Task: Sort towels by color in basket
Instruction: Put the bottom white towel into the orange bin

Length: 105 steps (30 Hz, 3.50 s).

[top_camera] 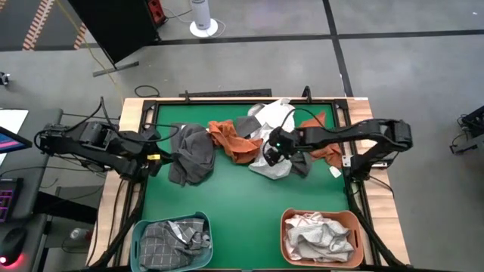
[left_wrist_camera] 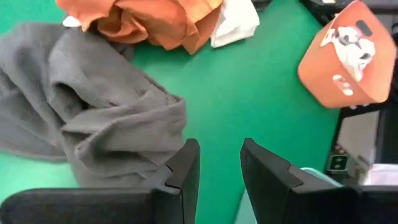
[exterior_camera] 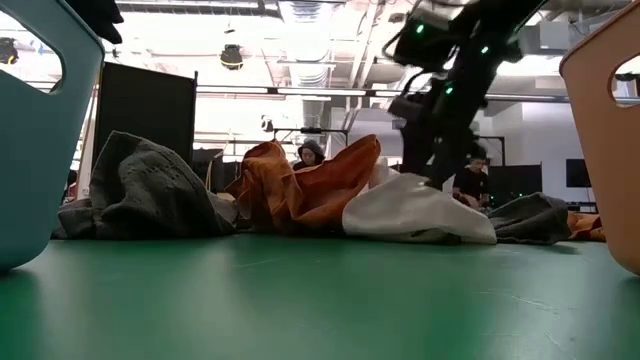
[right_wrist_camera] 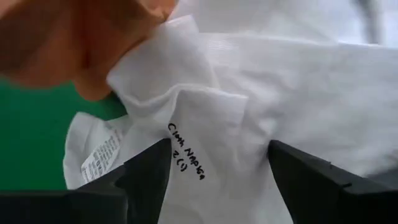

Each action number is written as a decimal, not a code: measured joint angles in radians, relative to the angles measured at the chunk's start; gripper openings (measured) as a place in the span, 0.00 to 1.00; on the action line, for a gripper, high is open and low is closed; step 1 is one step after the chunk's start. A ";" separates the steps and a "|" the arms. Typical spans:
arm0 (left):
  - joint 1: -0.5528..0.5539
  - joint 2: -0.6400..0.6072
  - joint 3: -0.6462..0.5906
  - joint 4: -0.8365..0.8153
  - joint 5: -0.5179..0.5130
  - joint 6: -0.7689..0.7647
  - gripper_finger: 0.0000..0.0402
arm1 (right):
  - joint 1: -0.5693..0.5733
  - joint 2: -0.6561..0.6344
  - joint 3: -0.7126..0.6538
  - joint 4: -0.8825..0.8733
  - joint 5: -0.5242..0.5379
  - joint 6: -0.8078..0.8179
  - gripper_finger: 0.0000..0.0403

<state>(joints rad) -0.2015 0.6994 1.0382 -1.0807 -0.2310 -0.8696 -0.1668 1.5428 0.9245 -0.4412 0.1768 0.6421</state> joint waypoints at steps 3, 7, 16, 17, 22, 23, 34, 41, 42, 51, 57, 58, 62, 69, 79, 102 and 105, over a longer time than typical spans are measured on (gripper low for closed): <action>0.000 0.000 0.000 0.001 0.060 -0.035 0.27 | -0.022 0.053 0.000 0.023 -0.055 0.000 0.62; 0.000 0.000 0.000 0.000 0.105 -0.069 0.27 | -0.024 0.091 0.000 0.000 -0.112 -0.003 0.36; 0.000 0.001 0.000 0.033 0.072 -0.070 0.27 | 0.021 -0.015 0.000 -0.092 -0.243 -0.042 0.08; 0.000 0.001 0.000 0.064 0.062 -0.056 0.27 | 0.029 -0.048 0.000 -0.114 -0.243 -0.041 0.08; 0.000 -0.009 0.000 0.247 0.027 0.074 0.27 | 0.078 -0.235 0.000 -0.180 -0.235 -0.002 0.06; 0.000 -0.009 0.000 0.273 0.023 0.097 0.27 | 0.087 -0.275 0.000 -0.174 -0.234 0.008 0.06; 0.000 -0.006 0.000 0.299 0.018 0.151 0.27 | 0.253 -0.673 0.000 0.376 -0.227 0.088 0.07; 0.000 -0.014 0.000 0.256 0.022 0.170 0.27 | 0.520 -0.782 0.000 0.421 -0.234 0.133 0.07; 0.000 -0.014 0.000 0.253 0.023 0.175 0.27 | 0.565 -0.782 0.000 0.383 -0.234 0.165 0.07; 0.000 -0.014 0.000 0.225 0.025 0.200 0.27 | 0.951 -0.687 0.000 -0.126 -0.319 0.659 0.06; 0.000 -0.013 0.000 0.205 0.025 0.213 0.27 | 1.077 -0.590 -0.001 -0.233 -0.384 0.773 0.06; 0.000 -0.013 0.000 0.204 0.025 0.213 0.27 | 1.080 -0.575 0.000 -0.234 -0.384 0.767 0.06; 0.000 -0.013 0.000 0.203 0.025 0.213 0.27 | 1.060 -0.507 0.000 -0.291 -0.385 0.763 0.06; 0.000 -0.013 0.000 0.203 0.025 0.213 0.27 | 0.948 -0.372 0.000 -0.381 -0.337 0.676 0.06; 0.000 -0.013 0.000 0.180 0.026 0.240 0.27 | 0.818 -0.152 0.000 -0.250 -0.329 0.493 0.06; 0.000 -0.014 0.000 0.119 0.026 0.257 0.27 | 0.891 0.110 0.005 -0.343 -0.480 0.370 0.09; 0.000 -0.014 0.000 0.118 0.026 0.258 0.27 | 0.865 0.110 0.003 -0.352 -0.480 0.316 0.09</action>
<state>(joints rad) -0.2016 0.6857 1.0382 -0.9623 -0.2050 -0.6121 0.6982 1.6524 0.9272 -0.7929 -0.3035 0.9583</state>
